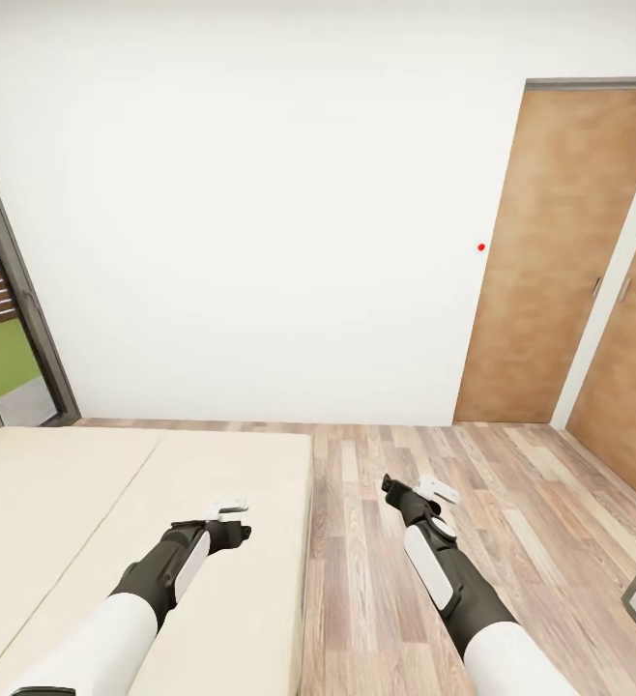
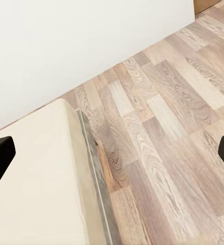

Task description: Put all the toys in the child's room - the three board games (two on the bed and one on the table), the two jigsaw puzzles on the table, and the tennis ball on the table - inside the toy box on the table in the child's room.

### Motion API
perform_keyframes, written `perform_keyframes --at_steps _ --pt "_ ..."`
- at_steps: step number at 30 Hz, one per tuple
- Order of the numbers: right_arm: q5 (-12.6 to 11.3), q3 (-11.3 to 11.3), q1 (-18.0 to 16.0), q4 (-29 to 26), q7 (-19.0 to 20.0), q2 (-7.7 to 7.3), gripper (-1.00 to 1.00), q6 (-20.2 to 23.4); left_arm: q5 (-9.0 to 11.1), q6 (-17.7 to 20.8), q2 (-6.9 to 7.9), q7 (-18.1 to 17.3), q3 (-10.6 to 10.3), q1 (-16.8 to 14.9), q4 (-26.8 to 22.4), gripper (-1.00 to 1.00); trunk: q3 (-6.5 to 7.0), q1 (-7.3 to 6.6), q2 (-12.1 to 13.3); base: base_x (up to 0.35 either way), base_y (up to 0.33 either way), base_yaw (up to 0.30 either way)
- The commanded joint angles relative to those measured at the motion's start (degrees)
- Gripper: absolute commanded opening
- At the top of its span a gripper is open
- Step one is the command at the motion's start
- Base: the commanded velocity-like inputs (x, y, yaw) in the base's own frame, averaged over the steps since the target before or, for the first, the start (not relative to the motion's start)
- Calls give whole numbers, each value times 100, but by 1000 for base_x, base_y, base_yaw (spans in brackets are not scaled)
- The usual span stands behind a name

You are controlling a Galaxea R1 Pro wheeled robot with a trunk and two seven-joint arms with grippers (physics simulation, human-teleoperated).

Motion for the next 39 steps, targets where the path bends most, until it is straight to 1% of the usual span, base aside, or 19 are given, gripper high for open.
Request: perform_keyframes --at_steps 1,39 --pt "-30 16 -1 -10 -41 -5 100 21 53 30 2 9 -8 0 -7 100 -3 2 -5 0 2 0" --pt "-82 16 -1 -1 -41 -12 100 21 53 29 2 9 -6 0 -7 100 -3 2 -5 0 3 0"
